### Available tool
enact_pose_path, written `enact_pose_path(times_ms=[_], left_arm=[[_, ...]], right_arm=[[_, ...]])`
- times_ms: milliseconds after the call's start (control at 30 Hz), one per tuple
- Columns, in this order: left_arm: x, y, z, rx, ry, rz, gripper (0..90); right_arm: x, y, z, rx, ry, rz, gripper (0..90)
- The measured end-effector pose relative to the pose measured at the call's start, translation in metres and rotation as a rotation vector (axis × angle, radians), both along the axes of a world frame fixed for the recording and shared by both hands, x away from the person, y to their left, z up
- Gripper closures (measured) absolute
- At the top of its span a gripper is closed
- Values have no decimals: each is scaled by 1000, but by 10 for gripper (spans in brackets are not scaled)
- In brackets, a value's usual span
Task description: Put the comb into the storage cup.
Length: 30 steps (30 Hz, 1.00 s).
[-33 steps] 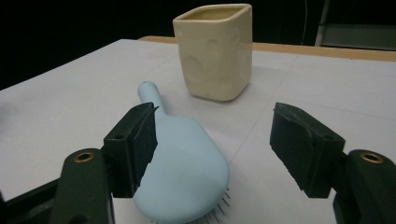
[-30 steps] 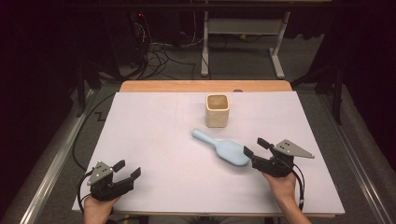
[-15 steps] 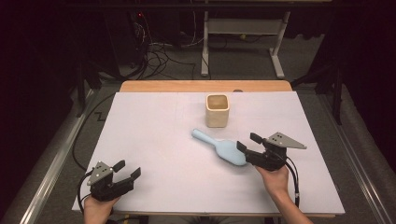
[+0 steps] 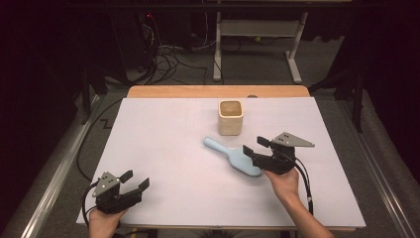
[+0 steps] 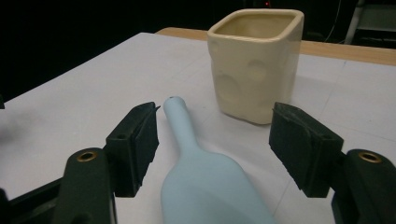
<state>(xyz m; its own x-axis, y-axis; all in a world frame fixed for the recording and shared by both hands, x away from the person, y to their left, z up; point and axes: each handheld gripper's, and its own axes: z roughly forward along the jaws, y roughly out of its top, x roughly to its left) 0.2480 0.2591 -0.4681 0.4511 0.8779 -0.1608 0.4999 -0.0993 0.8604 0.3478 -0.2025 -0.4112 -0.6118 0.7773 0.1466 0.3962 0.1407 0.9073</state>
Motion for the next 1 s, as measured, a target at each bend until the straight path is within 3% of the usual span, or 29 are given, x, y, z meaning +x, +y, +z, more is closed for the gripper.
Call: enact_pose_path(times_ms=[600, 1000], left_arm=[[0, 0, 0, 0, -1, -5, 297], [0, 0, 0, -4, -2, 0, 297]], right_arm=[[17, 26, 6, -49, 26, 40, 326], [28, 41, 9, -107, 53, 67, 340]])
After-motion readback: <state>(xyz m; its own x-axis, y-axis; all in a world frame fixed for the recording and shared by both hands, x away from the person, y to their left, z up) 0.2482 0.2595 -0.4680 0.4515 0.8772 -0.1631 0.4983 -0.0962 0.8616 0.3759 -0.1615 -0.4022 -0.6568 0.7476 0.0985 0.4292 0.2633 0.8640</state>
